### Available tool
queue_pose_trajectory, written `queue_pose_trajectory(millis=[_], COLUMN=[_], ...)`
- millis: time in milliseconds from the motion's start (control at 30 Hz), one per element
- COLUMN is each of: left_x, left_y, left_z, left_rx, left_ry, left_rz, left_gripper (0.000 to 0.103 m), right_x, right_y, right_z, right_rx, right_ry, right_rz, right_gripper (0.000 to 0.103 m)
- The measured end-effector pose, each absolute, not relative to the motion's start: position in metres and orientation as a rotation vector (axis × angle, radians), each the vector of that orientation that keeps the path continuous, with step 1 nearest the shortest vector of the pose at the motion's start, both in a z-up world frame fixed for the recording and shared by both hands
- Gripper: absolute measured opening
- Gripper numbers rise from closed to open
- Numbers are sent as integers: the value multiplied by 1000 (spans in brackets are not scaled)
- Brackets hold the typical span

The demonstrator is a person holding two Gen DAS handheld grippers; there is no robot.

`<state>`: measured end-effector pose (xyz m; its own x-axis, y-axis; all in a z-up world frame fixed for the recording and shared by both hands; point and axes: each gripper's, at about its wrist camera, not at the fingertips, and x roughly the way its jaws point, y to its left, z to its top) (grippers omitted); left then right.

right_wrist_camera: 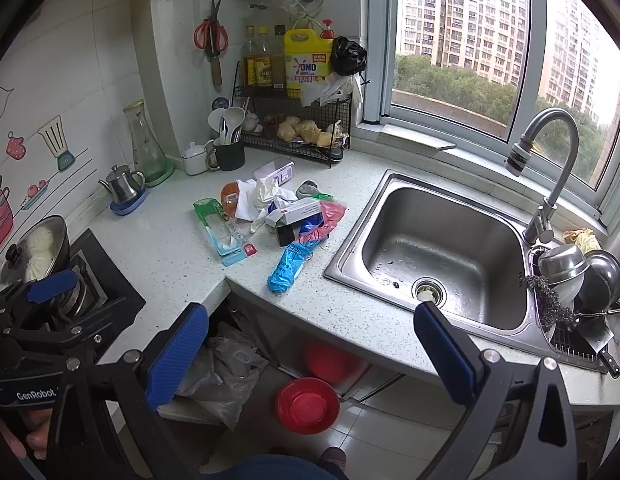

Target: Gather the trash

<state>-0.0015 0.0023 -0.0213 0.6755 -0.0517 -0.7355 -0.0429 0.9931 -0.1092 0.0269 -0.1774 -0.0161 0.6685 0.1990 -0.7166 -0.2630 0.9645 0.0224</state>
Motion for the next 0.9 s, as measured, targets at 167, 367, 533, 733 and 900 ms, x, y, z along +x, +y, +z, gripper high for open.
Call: queue_pose_trajectory(millis=[167, 367, 533, 733, 900], left_x=[-4, -5, -4, 4, 17], left_y=[4, 3, 2, 0, -4], left_z=[-23, -24, -21, -27, -34], left_rx=[-128, -125, -123, -148, -148], left_ry=[831, 836, 826, 844, 855], left_rz=[-1, 8, 26, 46, 103], left_gripper=[103, 103, 103, 103, 103], right_x=[25, 25, 28, 38, 46], right_y=[-178, -179, -179, -178, -176], right_z=[-17, -19, -18, -22, -29], right_rx=[-85, -83, -82, -109, -193], right_ry=[799, 801, 795, 814, 807], right_rz=[266, 278, 295, 322, 315], right_gripper=[103, 103, 103, 103, 103])
